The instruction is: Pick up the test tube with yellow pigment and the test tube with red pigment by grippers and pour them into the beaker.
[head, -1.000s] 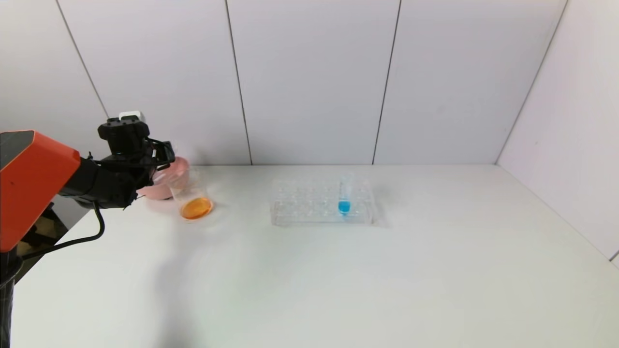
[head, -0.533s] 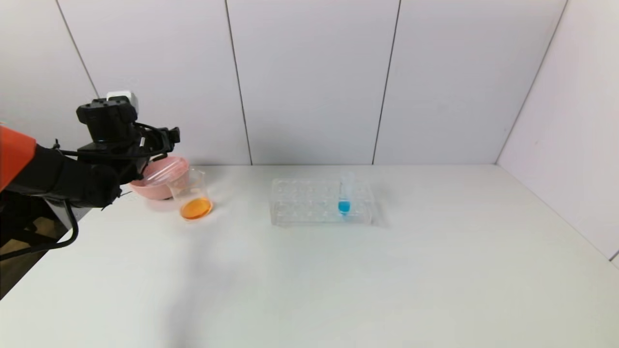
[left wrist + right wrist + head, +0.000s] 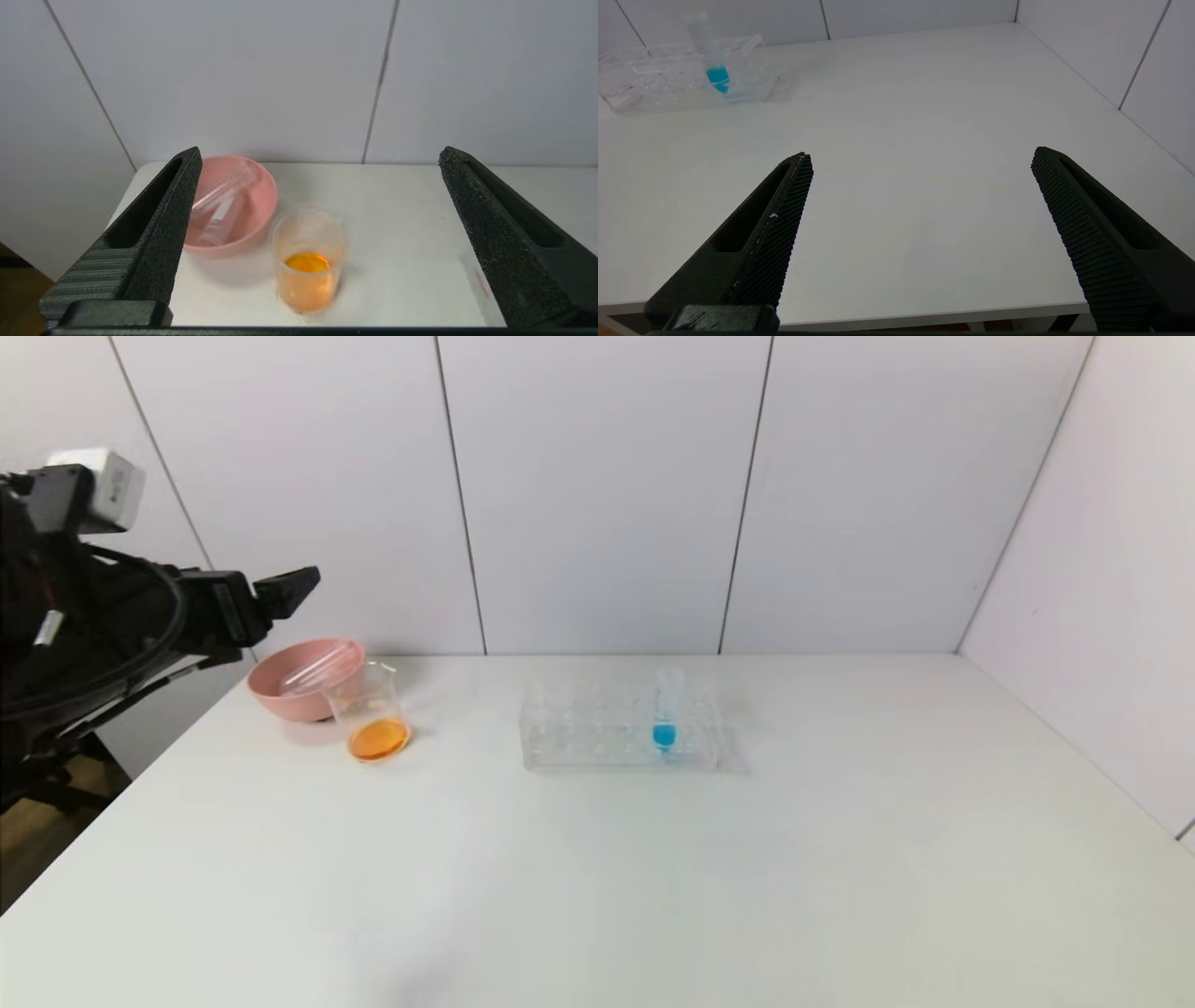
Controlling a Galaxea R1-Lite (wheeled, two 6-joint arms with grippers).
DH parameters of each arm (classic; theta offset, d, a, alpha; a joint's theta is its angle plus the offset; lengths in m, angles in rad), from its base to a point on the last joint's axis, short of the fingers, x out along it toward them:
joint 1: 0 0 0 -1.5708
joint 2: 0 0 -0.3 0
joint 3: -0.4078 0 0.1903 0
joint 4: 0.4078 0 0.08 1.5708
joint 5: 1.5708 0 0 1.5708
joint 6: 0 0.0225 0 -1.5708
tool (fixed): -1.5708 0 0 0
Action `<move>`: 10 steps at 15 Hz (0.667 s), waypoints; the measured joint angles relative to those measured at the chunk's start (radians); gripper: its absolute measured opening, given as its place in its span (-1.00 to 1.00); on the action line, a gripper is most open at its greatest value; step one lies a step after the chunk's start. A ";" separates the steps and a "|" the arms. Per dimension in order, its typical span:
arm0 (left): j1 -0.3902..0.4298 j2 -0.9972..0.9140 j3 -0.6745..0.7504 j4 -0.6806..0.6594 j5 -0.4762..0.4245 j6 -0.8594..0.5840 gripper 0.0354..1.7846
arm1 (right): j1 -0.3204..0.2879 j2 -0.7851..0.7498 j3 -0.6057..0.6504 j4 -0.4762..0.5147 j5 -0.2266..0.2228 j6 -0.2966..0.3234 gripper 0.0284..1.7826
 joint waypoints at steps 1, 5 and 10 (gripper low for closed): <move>-0.021 -0.086 0.047 0.042 -0.020 0.012 0.98 | 0.000 0.000 0.000 0.000 0.000 0.000 0.92; -0.075 -0.460 0.167 0.227 -0.047 0.129 0.98 | 0.000 0.000 0.000 0.000 0.000 0.000 0.92; -0.083 -0.876 0.125 0.641 0.053 0.278 0.98 | 0.000 0.000 0.000 0.000 0.000 0.000 0.92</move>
